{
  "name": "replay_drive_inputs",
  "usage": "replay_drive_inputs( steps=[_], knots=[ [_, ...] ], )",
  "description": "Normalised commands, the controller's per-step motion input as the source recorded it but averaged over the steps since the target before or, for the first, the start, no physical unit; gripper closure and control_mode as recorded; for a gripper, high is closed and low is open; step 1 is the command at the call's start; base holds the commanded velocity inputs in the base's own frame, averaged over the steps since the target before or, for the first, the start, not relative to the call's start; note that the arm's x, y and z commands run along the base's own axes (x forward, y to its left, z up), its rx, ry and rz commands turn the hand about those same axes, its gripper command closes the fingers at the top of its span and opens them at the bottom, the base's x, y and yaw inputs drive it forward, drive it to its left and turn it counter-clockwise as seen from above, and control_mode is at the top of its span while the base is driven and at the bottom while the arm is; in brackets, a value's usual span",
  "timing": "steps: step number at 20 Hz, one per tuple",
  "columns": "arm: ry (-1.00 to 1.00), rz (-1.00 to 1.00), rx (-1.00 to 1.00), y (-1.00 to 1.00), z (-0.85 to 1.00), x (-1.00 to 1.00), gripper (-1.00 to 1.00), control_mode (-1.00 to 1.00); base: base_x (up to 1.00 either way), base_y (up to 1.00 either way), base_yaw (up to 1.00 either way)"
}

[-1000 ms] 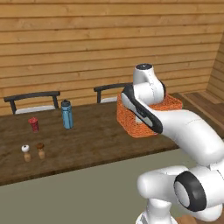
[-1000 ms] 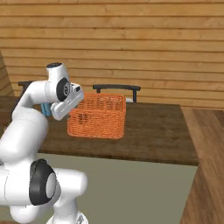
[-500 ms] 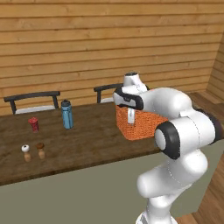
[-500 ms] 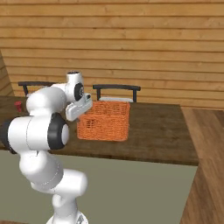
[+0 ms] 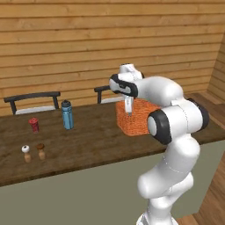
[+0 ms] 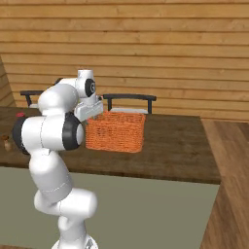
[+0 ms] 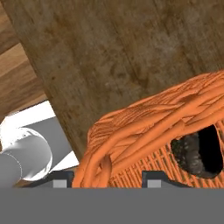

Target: Open the cabinet, pick up the bread from the cabinet and place it in the basket. Then move the basket to the dining counter.

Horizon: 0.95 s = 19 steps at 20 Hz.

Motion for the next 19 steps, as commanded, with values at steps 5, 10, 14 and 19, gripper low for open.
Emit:
replay_drive_inputs(
  steps=[5,10,14,19],
  knots=[
    [-0.03,0.00,0.00,0.21,0.42,-0.37,-1.00,-1.00,0.00,0.00,0.00],
    [-0.09,0.00,-0.05,0.52,0.94,-0.74,-1.00,-1.00,0.00,0.00,0.00],
    [-0.24,0.05,-0.09,0.55,0.71,-1.00,-1.00,-1.00,0.00,0.00,0.00],
    [-0.39,0.11,-0.18,0.47,0.09,-1.00,-1.00,-1.00,0.00,0.00,0.00]
  ],
)
